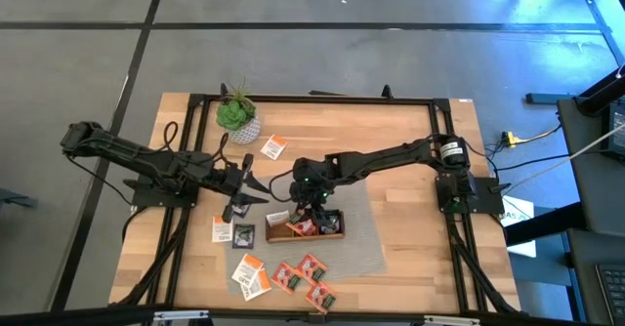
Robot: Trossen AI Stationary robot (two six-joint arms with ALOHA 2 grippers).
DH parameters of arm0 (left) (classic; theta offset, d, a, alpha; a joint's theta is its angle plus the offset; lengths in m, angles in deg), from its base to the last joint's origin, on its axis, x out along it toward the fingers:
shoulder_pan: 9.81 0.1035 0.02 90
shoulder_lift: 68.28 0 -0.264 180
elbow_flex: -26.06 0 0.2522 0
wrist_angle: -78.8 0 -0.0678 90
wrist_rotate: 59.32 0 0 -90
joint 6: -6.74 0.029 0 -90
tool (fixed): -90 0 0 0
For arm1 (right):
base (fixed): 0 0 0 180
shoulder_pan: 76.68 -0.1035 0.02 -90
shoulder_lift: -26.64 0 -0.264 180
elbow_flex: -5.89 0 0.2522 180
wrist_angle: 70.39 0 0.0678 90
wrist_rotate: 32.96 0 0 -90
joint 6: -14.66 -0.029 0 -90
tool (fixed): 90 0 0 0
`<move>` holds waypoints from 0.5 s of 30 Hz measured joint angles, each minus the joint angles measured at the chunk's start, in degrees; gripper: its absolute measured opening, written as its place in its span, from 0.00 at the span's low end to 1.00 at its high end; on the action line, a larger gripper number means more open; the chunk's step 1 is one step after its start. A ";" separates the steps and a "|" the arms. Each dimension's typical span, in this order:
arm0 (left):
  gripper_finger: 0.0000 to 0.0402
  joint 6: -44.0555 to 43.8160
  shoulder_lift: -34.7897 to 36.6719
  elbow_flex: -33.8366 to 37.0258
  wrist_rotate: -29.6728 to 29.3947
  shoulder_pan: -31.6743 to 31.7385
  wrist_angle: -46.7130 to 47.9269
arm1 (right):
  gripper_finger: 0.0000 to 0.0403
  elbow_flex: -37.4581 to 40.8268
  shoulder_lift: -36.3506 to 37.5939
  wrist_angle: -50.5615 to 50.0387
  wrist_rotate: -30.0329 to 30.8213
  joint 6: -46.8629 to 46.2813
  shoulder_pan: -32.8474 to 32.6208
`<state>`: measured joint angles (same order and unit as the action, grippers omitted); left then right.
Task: Pick & Place Tea
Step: Put the orange tea bag into the middle section of the wooden organizer
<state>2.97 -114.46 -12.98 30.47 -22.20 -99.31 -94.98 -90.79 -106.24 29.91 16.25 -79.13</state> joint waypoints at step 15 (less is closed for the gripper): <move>0.27 0.02 0.00 0.00 0.00 0.00 0.13 | 0.38 0.00 0.00 0.07 1.39 -1.53 -2.31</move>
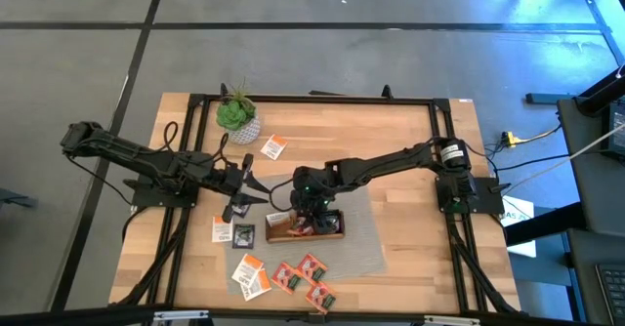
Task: Pick & Place Tea
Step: Put the orange tea bag into the middle section of the wooden organizer
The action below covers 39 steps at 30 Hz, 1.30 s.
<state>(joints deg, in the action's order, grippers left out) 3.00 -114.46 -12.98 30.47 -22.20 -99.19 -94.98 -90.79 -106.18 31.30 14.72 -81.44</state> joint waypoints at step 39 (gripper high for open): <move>0.27 -0.14 0.00 0.00 -0.12 0.00 -0.05 | 0.01 24.93 22.23 35.06 23.25 -13.03 -6.42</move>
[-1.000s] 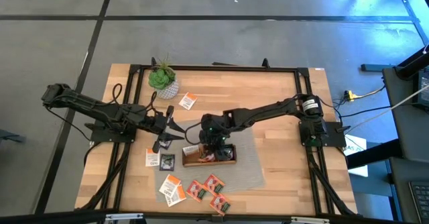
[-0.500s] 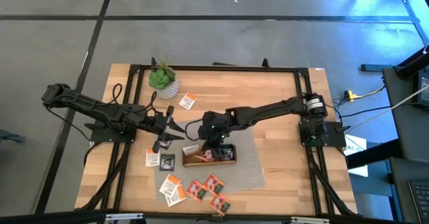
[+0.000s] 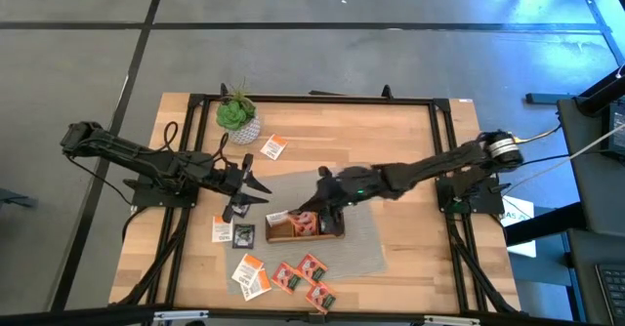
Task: Pick & Place Tea
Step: Put the orange tea bag into the middle section of the wooden organizer
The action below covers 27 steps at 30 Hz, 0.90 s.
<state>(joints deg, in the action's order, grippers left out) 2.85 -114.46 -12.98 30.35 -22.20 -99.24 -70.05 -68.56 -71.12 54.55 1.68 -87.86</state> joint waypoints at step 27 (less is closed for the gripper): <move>0.27 2.11 0.00 0.00 -0.10 0.11 -0.40 | 0.01 17.97 -13.14 37.24 21.59 -1.67 -8.21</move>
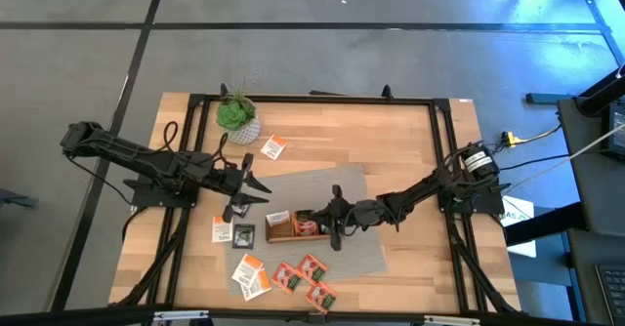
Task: Pick & Place Tea
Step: Put the orange tea bag into the middle section of the wooden organizer
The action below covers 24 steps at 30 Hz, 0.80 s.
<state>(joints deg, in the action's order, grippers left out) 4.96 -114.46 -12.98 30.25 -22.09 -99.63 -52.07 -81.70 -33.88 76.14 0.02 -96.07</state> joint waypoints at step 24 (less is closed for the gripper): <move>0.28 0.02 0.00 0.00 0.01 -0.02 0.01 | 0.02 0.00 -6.84 7.37 6.38 7.80 -2.84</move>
<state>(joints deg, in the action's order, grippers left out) 4.98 -114.46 -12.98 30.26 -22.11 -99.62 -52.07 -88.54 -26.51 82.52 7.82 -98.91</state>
